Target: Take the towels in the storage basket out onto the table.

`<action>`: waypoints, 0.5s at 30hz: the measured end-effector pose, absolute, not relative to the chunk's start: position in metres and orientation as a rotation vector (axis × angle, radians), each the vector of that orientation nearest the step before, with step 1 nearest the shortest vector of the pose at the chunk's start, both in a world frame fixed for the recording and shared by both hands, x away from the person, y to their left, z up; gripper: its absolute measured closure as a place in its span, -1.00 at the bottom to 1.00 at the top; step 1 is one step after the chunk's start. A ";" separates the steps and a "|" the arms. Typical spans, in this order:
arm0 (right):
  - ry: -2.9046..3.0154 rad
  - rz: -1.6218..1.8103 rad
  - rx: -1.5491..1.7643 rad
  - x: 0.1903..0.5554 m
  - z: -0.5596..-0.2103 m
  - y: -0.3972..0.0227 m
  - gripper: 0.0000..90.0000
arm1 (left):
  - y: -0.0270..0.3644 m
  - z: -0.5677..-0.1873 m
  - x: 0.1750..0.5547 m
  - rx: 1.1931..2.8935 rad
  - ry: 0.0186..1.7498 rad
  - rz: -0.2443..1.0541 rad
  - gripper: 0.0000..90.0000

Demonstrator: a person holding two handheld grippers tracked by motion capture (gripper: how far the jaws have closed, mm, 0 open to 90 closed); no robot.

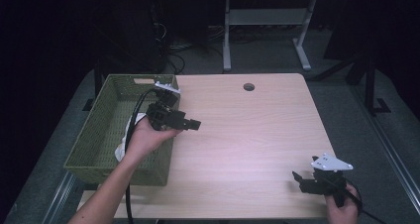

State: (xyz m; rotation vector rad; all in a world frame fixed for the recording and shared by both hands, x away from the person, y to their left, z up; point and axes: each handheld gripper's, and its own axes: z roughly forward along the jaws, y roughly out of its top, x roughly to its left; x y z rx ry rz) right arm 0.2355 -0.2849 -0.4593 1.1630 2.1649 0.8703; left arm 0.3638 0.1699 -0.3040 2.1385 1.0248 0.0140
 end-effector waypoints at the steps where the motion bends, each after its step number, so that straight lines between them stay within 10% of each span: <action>1: 2.166 0.871 1.162 0.235 -0.459 -0.285 -0.69 | 0.173 -0.304 0.364 2.143 1.023 0.029 -0.53; 15: 2.170 0.867 1.169 0.236 -0.460 -0.285 -0.69 | 0.210 -0.306 0.367 2.106 1.102 0.029 -0.50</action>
